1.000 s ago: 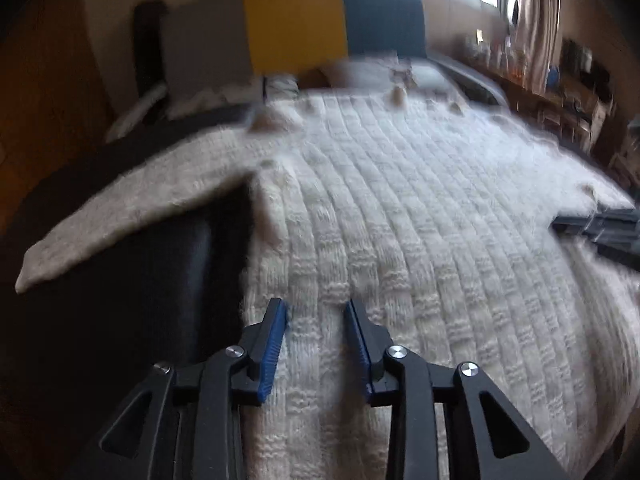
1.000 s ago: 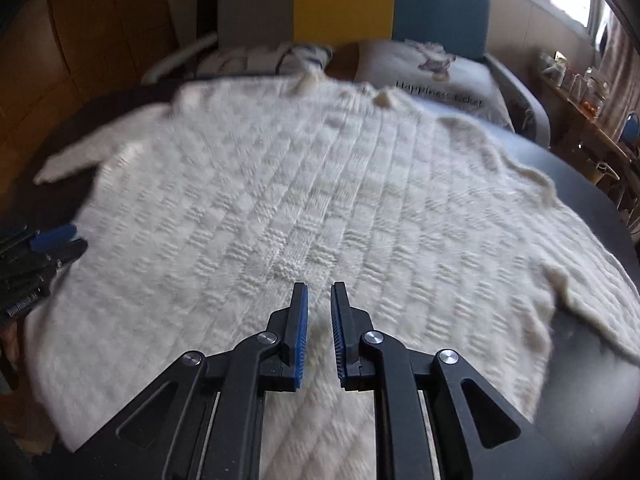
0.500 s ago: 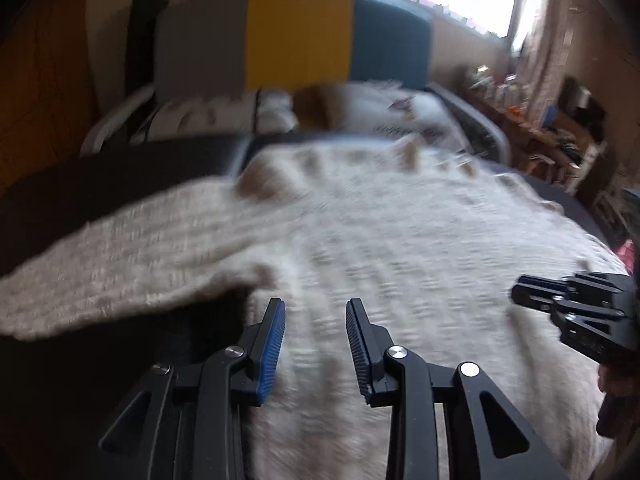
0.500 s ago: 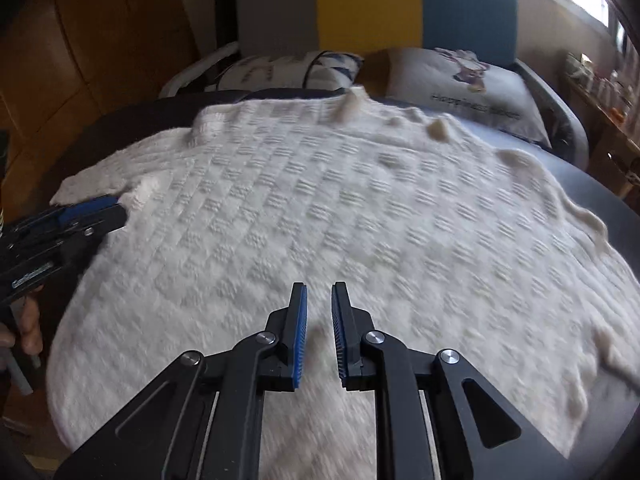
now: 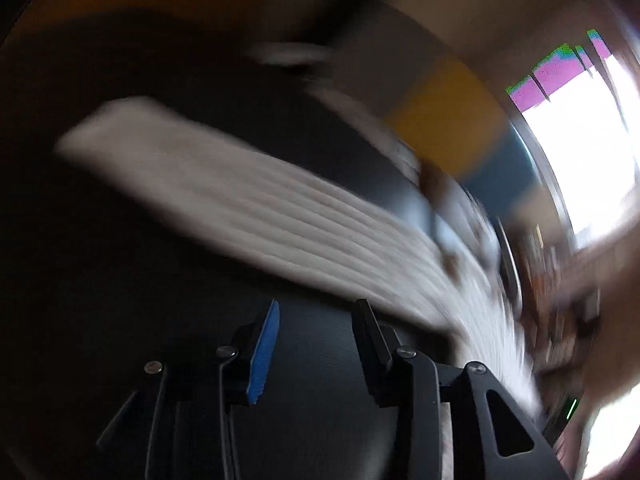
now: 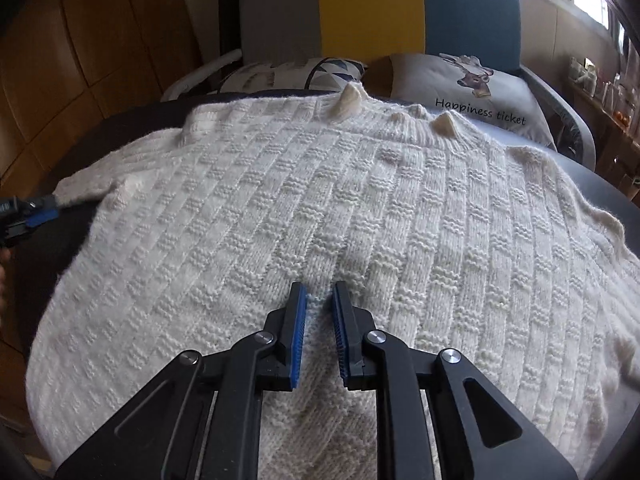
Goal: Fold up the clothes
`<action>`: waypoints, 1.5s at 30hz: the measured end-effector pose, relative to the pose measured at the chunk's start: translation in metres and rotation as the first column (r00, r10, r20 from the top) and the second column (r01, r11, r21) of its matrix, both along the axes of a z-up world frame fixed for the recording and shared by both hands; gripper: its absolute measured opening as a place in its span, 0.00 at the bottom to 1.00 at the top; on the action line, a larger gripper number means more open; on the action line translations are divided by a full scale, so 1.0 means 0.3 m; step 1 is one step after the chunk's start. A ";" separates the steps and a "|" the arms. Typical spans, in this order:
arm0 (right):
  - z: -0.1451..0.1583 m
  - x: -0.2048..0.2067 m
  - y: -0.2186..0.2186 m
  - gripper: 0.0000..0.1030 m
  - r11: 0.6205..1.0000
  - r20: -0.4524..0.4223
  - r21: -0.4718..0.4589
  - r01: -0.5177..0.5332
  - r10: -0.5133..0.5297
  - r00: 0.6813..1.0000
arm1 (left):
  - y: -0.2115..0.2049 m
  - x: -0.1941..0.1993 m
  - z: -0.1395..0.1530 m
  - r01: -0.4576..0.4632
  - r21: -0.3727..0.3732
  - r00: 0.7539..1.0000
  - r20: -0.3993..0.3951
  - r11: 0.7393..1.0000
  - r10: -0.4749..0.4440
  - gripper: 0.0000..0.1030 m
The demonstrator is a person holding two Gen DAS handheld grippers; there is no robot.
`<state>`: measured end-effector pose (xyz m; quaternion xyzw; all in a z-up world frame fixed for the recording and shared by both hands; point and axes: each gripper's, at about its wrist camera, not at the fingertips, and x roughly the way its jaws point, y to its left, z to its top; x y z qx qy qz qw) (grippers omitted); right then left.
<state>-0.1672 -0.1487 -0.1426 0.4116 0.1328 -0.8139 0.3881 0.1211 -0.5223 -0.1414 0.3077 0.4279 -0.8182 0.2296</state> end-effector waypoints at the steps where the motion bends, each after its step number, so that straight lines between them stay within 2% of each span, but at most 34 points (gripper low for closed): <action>1: 0.000 0.003 -0.004 0.15 1.000 -0.007 0.007 -0.001 0.001 1.000 | -0.065 0.056 -0.006 -0.047 0.027 0.999 -0.001 0.999 0.047 0.38; 3: 0.000 0.011 -0.009 0.15 1.000 -0.022 0.021 -0.001 0.001 1.000 | -0.194 0.168 -0.019 -0.141 0.080 0.990 0.002 0.987 0.142 0.38; 5: 0.001 0.015 -0.016 0.16 0.999 -0.036 0.038 0.001 0.001 0.999 | -0.322 0.277 -0.033 -0.231 0.133 0.973 0.008 0.964 0.232 0.39; 6: 0.002 0.019 -0.021 0.16 0.999 -0.047 0.050 0.001 0.001 0.999 | -0.363 0.293 -0.046 -0.241 0.165 0.970 0.001 0.957 0.244 0.39; 11: 0.028 0.034 -0.066 0.16 0.993 -0.088 0.117 0.005 0.006 0.996 | -0.446 0.291 -0.107 -0.273 0.263 0.958 -0.019 0.926 0.287 0.40; 17: 0.114 0.072 -0.193 0.16 0.994 -0.119 0.095 -0.062 0.073 0.990 | -0.497 0.251 -0.140 -0.298 0.342 0.939 -0.060 0.891 0.338 0.41; 18: 0.131 0.082 -0.234 0.17 0.993 -0.119 0.086 -0.086 0.096 0.988 | -0.497 0.248 -0.140 -0.310 0.338 0.935 -0.062 0.889 0.349 0.39; 19: 0.141 0.095 -0.281 0.24 0.990 -0.119 0.083 -0.113 0.122 0.985 | -0.496 0.244 -0.141 -0.321 0.333 0.931 -0.063 0.886 0.361 0.32; 20: 0.148 0.109 -0.332 0.38 0.987 -0.120 0.083 -0.141 0.150 0.981 | -0.490 0.245 -0.137 -0.337 0.313 0.927 -0.056 0.888 0.371 0.25; 21: 0.155 0.122 -0.382 0.44 0.982 -0.121 0.083 -0.169 0.178 0.977 | -0.484 0.246 -0.132 -0.352 0.292 0.923 -0.049 0.889 0.382 0.06; 22: 0.160 0.136 -0.432 0.50 0.977 -0.122 0.084 -0.196 0.205 0.971 | -0.478 0.247 -0.128 -0.368 0.270 0.919 -0.043 0.890 0.393 0.04; 24: 0.167 0.162 -0.531 0.50 0.964 -0.124 0.090 -0.249 0.259 0.958 | -0.466 0.249 -0.118 -0.397 0.225 0.910 -0.033 0.890 0.414 0.03; 27: 0.171 0.197 -0.676 0.50 0.943 -0.124 0.099 -0.317 0.328 0.937 | -0.404 0.283 -0.033 -0.424 0.069 0.898 -0.094 0.903 0.429 0.00; 29: 0.159 0.208 -0.763 0.50 0.934 -0.118 0.108 -0.341 0.352 0.928 | -0.361 0.303 0.012 -0.436 -0.011 0.894 -0.120 0.900 0.431 0.00; 31: 0.127 0.213 -0.837 0.50 0.924 -0.081 0.121 -0.364 0.374 0.924 | -0.346 0.310 -0.001 -0.409 -0.002 0.909 -0.091 0.913 0.407 0.00; 33: 0.090 0.216 -0.895 0.50 0.915 -0.052 0.139 -0.378 0.388 0.920 | -0.351 0.352 -0.038 -0.397 0.034 0.915 -0.063 0.917 0.399 0.00; 35: 0.051 0.220 -0.931 0.51 0.912 -0.053 0.169 -0.374 0.387 0.920 | -0.366 0.346 -0.079 -0.383 0.090 0.923 -0.013 0.920 0.385 0.16; 36: 0.045 0.216 -0.937 0.51 0.914 -0.040 0.168 -0.370 0.381 0.924 | -0.377 0.348 -0.105 -0.381 0.126 0.924 0.016 0.916 0.382 0.20; 38: 0.061 0.208 -0.927 0.51 0.919 -0.022 0.145 -0.367 0.374 0.927 | -0.408 0.356 -0.147 -0.367 0.224 0.927 0.014 0.903 0.374 0.22; 40: 0.093 0.208 -0.911 0.51 0.921 -0.026 0.113 -0.372 0.377 0.926 | -0.428 0.373 -0.163 -0.373 0.280 0.920 -0.015 0.885 0.393 0.28; 45: 0.137 0.235 -0.904 0.51 0.921 -0.066 0.078 -0.381 0.386 0.920 | -0.463 0.361 -0.195 -0.389 0.368 0.905 -0.022 0.845 0.426 0.33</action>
